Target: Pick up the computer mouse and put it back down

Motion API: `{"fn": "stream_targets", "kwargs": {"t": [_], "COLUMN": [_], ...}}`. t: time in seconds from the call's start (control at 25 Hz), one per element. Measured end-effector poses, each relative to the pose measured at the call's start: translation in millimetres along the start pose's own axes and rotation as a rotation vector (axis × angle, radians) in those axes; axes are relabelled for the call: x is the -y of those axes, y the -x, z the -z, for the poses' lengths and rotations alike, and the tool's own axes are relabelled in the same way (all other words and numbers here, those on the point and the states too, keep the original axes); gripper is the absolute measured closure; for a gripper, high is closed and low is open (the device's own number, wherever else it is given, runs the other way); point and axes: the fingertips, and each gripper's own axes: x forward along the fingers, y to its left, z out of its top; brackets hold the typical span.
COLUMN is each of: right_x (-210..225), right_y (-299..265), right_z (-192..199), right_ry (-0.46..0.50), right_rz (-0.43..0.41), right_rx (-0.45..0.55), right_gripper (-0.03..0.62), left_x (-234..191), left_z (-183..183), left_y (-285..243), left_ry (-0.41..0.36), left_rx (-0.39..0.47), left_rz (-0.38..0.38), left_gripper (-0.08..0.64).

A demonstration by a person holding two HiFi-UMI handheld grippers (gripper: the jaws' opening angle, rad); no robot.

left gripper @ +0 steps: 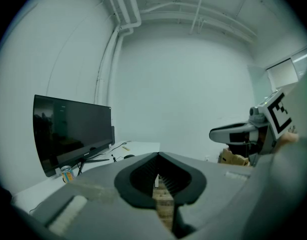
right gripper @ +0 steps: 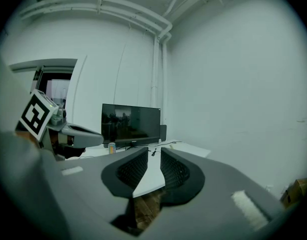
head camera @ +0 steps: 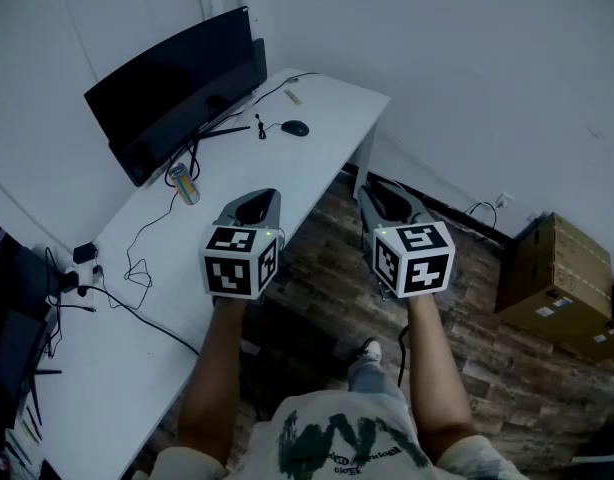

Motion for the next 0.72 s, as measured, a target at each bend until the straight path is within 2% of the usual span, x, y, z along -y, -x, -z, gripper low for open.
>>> {"fn": "stream_targets", "kwargs": {"t": [0.28,0.72], "right_x": [50.6,141.0], "right_y": [-43.5,-104.6], "right_z": [2.1,-0.6], "right_ry": [0.004,0.016], "right_rz": [-0.052,-0.174], "right_rx": [-0.023,-0.048], "right_gripper": [0.471,0.409], "left_x": [-2.1,9.9], "left_z": [-10.2,-36.7], "left_y": [-61.4,-154.6], "left_ry": [-0.001,0.019], "left_rx": [-0.015,-0.025], "left_rz": [-0.039,-0.153], "left_gripper": [0.558,0.558]}}
